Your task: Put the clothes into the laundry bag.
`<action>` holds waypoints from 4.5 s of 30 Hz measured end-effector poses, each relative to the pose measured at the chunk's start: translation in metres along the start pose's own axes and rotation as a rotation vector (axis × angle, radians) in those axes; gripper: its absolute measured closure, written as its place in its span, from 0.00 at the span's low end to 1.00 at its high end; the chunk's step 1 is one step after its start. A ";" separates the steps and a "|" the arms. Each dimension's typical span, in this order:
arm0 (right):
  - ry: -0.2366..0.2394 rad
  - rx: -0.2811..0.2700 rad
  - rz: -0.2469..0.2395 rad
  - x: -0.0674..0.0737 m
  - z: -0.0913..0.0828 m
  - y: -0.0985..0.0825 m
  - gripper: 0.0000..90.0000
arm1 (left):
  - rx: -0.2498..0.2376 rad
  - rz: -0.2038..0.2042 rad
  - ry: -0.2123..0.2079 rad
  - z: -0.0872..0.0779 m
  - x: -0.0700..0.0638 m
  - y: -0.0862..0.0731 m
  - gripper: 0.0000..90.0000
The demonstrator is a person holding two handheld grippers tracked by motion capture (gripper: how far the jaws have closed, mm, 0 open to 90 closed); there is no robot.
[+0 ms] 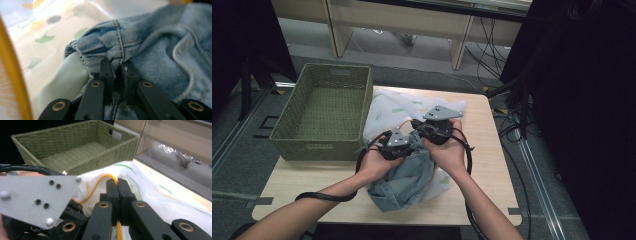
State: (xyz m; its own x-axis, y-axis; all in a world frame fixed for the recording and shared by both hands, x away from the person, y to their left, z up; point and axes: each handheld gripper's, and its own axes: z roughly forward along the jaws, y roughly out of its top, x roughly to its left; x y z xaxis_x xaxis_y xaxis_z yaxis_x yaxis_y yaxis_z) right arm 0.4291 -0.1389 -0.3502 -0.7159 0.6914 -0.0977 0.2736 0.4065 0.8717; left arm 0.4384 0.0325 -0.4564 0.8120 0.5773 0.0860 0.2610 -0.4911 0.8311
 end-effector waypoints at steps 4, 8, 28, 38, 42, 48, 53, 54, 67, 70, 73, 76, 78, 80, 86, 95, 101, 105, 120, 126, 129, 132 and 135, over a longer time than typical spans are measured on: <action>-0.005 0.018 0.010 -0.004 0.002 -0.004 1.00 | -0.002 -0.014 -0.003 -0.002 0.001 0.000 0.82; -0.013 0.034 0.009 -0.007 0.003 -0.008 1.00 | -0.025 -0.043 -0.012 -0.020 0.001 0.001 0.58; -0.023 0.062 0.011 -0.009 0.007 -0.013 1.00 | 0.112 0.127 -0.323 -0.103 -0.048 -0.041 0.31; -0.008 0.079 0.007 -0.007 0.010 -0.016 1.00 | 0.287 0.286 -0.276 -0.055 -0.064 -0.061 0.47; 0.008 0.099 0.000 -0.003 0.012 -0.018 1.00 | 0.265 0.278 -0.265 -0.053 -0.062 -0.060 0.79; 0.022 0.103 -0.021 0.005 0.012 -0.015 1.00 | 0.164 0.218 -0.213 -0.067 -0.054 -0.047 0.91; 0.027 0.080 -0.022 0.009 0.009 -0.010 1.00 | 0.060 0.165 -0.160 -0.083 -0.044 -0.028 0.92; 0.030 0.077 -0.012 0.010 0.008 -0.009 1.00 | 0.042 0.161 -0.148 -0.086 -0.042 -0.023 0.92; 0.053 -0.016 -0.038 0.021 -0.012 0.014 1.00 | -0.107 0.158 -0.047 -0.119 -0.027 0.034 0.92; 0.056 -0.035 -0.047 0.023 -0.016 0.018 1.00 | -0.113 0.163 -0.034 -0.122 -0.026 0.040 0.92; 0.057 -0.044 -0.051 0.025 -0.018 0.021 1.00 | -0.113 0.176 0.008 -0.119 -0.024 0.043 0.92; 0.052 -0.041 -0.046 0.024 -0.018 0.021 1.00 | -0.077 0.215 0.048 -0.107 -0.023 0.041 0.92; 0.055 -0.035 -0.035 0.023 -0.016 0.019 1.00 | -0.048 0.211 0.051 -0.094 -0.020 0.038 0.92; 0.054 -0.030 -0.036 0.023 -0.014 0.018 1.00 | -0.022 0.207 0.055 -0.079 -0.016 0.034 0.92; 0.050 0.017 -0.005 0.017 -0.003 0.009 1.00 | 0.071 0.233 0.085 -0.029 -0.011 0.020 0.92; 0.019 0.091 0.044 -0.003 0.012 -0.011 1.00 | 0.107 0.184 0.100 0.003 -0.002 0.009 0.89; 0.015 0.111 0.049 -0.007 0.014 -0.016 1.00 | 0.053 0.142 0.083 -0.018 0.000 0.009 0.59; 0.012 0.113 0.049 -0.008 0.015 -0.016 1.00 | -0.009 0.128 0.046 -0.046 -0.001 0.010 0.44; 0.006 0.115 0.046 -0.007 0.017 -0.016 1.00 | -0.007 0.311 -0.057 -0.075 -0.046 -0.008 0.34; 0.012 0.117 0.042 -0.006 0.016 -0.016 1.00 | 0.050 0.380 -0.057 -0.053 -0.048 -0.014 0.33; 0.016 0.119 0.040 -0.006 0.016 -0.016 1.00 | 0.082 0.378 -0.078 -0.037 -0.045 -0.019 0.31; 0.020 0.121 0.038 -0.005 0.017 -0.017 1.00 | 0.093 0.379 -0.087 -0.028 -0.046 -0.023 0.28; 0.027 0.129 0.038 -0.004 0.018 -0.018 1.00 | 0.123 0.418 -0.101 -0.020 -0.047 -0.025 0.22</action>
State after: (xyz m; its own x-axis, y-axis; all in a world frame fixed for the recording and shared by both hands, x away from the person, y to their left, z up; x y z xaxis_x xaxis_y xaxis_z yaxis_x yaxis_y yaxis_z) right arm 0.4391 -0.1383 -0.3739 -0.7196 0.6925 -0.0512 0.3804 0.4547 0.8053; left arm 0.3831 0.0301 -0.4700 0.9065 0.2489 0.3411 -0.0451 -0.7462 0.6642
